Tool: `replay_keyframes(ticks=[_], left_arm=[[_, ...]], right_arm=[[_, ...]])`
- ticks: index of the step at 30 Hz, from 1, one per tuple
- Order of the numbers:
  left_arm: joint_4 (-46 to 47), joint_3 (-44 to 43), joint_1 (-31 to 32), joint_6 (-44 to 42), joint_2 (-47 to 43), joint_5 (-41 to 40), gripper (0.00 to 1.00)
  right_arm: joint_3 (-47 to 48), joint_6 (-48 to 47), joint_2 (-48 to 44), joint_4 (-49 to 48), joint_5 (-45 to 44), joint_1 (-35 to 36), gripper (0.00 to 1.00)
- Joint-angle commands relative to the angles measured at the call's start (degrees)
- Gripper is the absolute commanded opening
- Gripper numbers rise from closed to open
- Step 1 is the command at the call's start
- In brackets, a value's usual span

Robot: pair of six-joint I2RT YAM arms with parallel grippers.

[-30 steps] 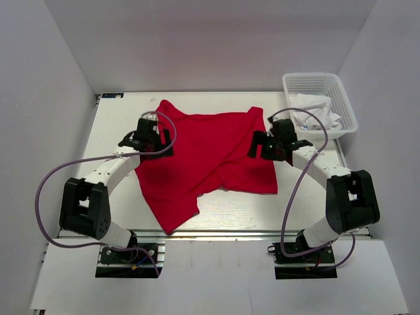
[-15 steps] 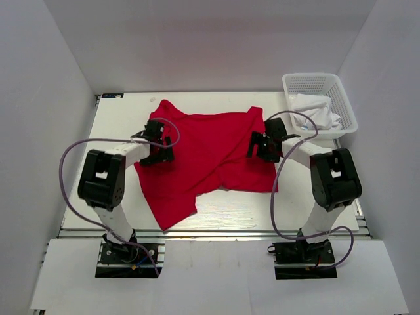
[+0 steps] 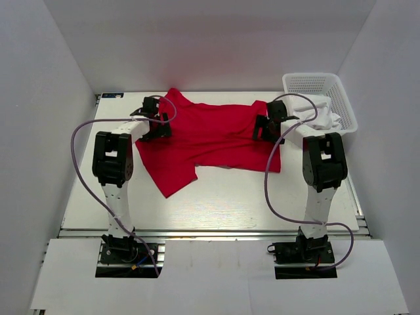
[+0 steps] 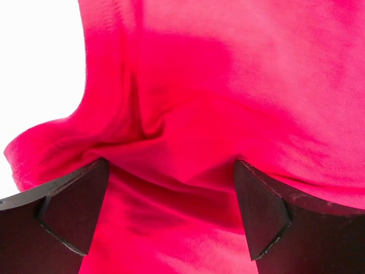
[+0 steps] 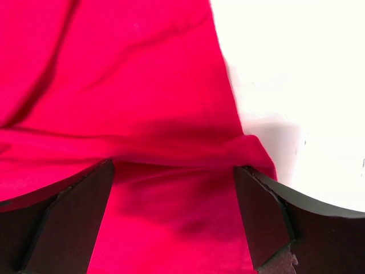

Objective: Fold and stack the t-shirts
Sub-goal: Flatten out the tshirt

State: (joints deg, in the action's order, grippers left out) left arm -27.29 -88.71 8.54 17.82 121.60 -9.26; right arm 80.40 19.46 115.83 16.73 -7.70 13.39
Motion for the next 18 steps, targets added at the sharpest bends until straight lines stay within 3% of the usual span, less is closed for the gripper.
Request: replay_keyframes(ticks=[1, 4, 9, 18], left_arm=[[-1.01, -3.22, 0.43, -4.71, -3.47, 4.42, 1.00], [-1.01, -2.53, 1.04, -4.73, -9.42, 6.44, 1.00], [-0.49, 9.49, 1.04, -3.16, -22.18, 7.49, 1.00], [-12.08, 29.80, 7.28, 9.31, -36.42, 8.55, 1.00]], right_arm=[[4.49, -7.33, -2.88, 0.06, 3.65, 0.32, 0.90], [3.80, -9.18, -7.09, -0.47, 4.02, 0.76, 0.90], [-4.26, -9.09, -17.36, -4.69, 6.29, 1.29, 0.90], [-20.45, -3.04, -29.78, -6.71, -0.29, 0.94, 0.90]])
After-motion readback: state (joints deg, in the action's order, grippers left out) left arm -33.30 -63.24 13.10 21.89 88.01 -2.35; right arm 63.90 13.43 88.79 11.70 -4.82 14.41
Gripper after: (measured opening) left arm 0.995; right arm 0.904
